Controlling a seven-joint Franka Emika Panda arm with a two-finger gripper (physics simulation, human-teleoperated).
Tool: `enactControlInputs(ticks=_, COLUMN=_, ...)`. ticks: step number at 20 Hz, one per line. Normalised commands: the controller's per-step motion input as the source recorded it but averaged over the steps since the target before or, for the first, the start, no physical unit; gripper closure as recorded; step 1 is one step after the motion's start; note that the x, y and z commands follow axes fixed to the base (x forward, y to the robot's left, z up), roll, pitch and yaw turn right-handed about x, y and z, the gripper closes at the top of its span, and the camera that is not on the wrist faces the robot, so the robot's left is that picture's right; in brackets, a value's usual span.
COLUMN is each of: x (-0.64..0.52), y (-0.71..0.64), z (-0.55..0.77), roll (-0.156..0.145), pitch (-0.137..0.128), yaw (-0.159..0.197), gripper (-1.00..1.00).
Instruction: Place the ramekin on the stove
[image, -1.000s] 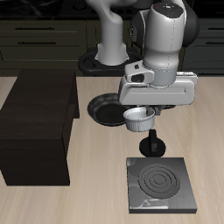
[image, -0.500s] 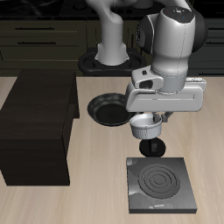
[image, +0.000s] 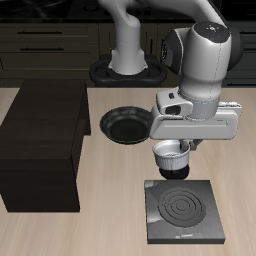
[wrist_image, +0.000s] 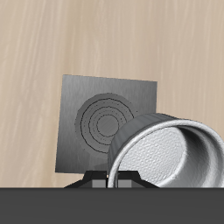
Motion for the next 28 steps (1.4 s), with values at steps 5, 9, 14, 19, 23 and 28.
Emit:
enactControlInputs(ticks=5, x=0.11, y=0.13, z=-0.38, roll=0.012, pitch=0.053, yaw=-0.009, gripper=1.00)
enactControlInputs(ticks=9, x=0.05, y=0.08, z=-0.23, roll=0.015, pitch=0.038, yaw=0.005, gripper=1.00)
enactControlInputs(ticks=14, x=0.02, y=0.07, z=-0.11, roll=0.009, pitch=0.010, yaw=0.015, gripper=1.00)
enactControlInputs(ticks=19, x=0.08, y=-0.07, z=-0.26, roll=-0.016, pitch=0.026, yaw=0.002, gripper=1.00)
enactControlInputs(ticks=23, x=0.08, y=-0.06, z=-0.17, roll=-0.012, pitch=0.023, yaw=-0.005, gripper=1.00)
enactControlInputs(ticks=28, x=0.01, y=-0.05, z=-0.32, roll=-0.009, pitch=0.039, yaw=0.015, gripper=1.00)
